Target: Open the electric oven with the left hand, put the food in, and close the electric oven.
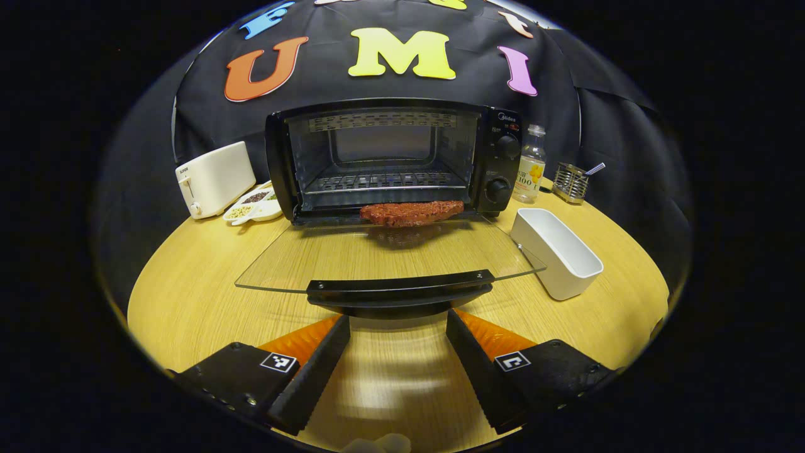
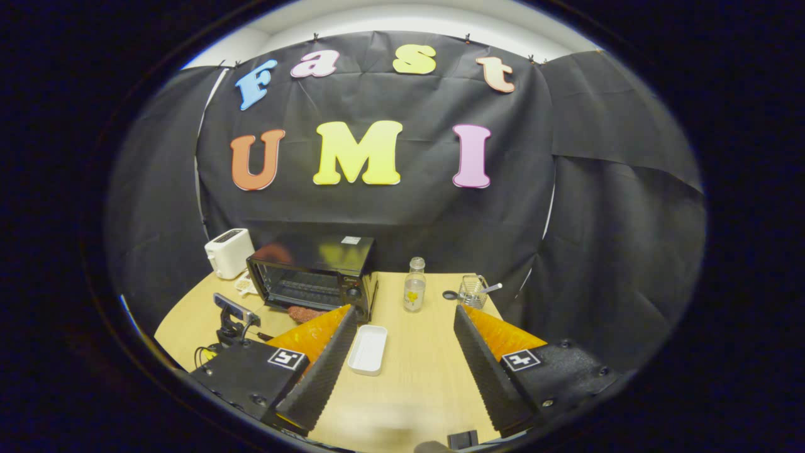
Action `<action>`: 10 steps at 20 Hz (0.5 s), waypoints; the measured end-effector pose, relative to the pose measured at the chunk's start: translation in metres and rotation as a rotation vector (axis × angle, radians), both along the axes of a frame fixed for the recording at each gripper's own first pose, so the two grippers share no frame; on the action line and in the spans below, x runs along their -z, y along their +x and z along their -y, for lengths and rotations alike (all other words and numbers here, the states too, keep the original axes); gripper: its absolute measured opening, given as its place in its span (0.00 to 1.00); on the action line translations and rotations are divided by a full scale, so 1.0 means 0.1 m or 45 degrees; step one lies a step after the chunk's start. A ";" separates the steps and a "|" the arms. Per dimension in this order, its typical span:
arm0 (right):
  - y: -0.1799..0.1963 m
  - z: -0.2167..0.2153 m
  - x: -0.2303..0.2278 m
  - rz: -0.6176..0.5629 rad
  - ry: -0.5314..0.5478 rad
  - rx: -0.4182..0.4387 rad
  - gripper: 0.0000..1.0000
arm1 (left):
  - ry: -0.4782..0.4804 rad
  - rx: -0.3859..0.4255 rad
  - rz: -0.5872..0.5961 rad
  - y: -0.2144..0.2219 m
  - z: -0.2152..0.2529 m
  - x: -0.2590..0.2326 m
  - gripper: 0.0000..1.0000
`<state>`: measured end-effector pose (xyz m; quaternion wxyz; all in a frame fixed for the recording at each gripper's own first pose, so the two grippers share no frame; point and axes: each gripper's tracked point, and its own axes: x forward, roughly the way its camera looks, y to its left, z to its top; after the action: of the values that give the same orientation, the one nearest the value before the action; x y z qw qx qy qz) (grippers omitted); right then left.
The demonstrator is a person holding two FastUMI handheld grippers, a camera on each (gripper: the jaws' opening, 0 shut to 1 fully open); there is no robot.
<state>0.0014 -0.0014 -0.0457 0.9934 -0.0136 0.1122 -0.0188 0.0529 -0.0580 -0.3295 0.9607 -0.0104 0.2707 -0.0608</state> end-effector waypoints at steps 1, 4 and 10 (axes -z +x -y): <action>-0.02 0.00 0.00 0.003 0.002 0.006 0.99 | -0.004 0.002 0.005 0.00 0.01 -0.05 0.98; -0.03 0.02 -0.02 0.013 0.001 0.010 0.99 | -0.014 0.013 0.073 0.09 -0.01 -0.31 0.99; 0.03 0.06 -0.08 0.027 0.010 0.009 0.99 | 0.007 -0.033 0.150 0.54 -0.14 -0.70 0.98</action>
<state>0.0047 -0.0074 -0.0373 0.9945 -0.0090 0.1018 -0.0221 0.1070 -0.0441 -0.2592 0.9757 -0.0079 0.2136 -0.0480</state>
